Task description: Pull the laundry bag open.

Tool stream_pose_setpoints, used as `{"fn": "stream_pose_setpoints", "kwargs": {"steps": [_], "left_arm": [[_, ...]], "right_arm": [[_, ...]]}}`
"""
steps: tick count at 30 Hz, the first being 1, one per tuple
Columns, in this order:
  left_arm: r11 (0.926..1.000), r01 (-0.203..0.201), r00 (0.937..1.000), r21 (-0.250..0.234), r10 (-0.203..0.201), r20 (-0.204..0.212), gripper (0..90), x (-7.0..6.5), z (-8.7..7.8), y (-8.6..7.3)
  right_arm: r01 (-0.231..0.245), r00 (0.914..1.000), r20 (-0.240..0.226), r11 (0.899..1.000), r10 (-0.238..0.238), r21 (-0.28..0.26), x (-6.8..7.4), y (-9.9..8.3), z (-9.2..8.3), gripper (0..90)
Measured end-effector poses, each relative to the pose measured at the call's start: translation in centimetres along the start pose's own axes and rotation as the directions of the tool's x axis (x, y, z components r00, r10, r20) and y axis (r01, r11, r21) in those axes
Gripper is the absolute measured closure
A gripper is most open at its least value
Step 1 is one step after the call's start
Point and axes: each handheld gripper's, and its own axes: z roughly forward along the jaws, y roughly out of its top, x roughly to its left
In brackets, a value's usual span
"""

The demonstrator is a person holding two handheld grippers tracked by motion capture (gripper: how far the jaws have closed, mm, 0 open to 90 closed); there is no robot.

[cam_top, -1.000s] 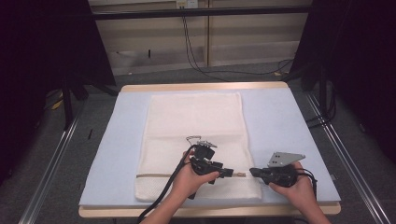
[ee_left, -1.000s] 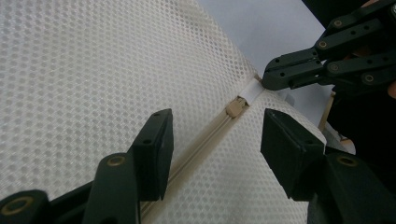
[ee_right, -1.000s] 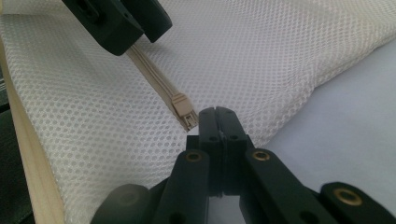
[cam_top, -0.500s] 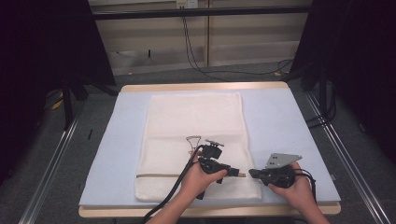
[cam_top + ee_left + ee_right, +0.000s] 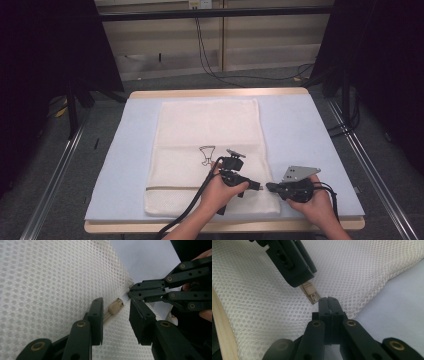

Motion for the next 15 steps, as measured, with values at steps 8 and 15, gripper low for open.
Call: {"fn": "stream_pose_setpoints", "kwargs": {"steps": [8,15], "left_arm": [[0.9978,0.062,0.9979,0.021,-0.063,0.019,71.8,-0.1,0.9,0.3],[0.9959,0.088,0.9959,0.017,-0.089,0.016,76.7,-0.4,1.7,0.4]], "right_arm": [[-0.015,0.9999,0.003,1.000,0.015,-0.004,0.0,-0.1,0.0,90.0],[-0.020,0.9998,0.000,1.000,0.020,-0.006,0.0,-0.1,0.0,90.0]]}}
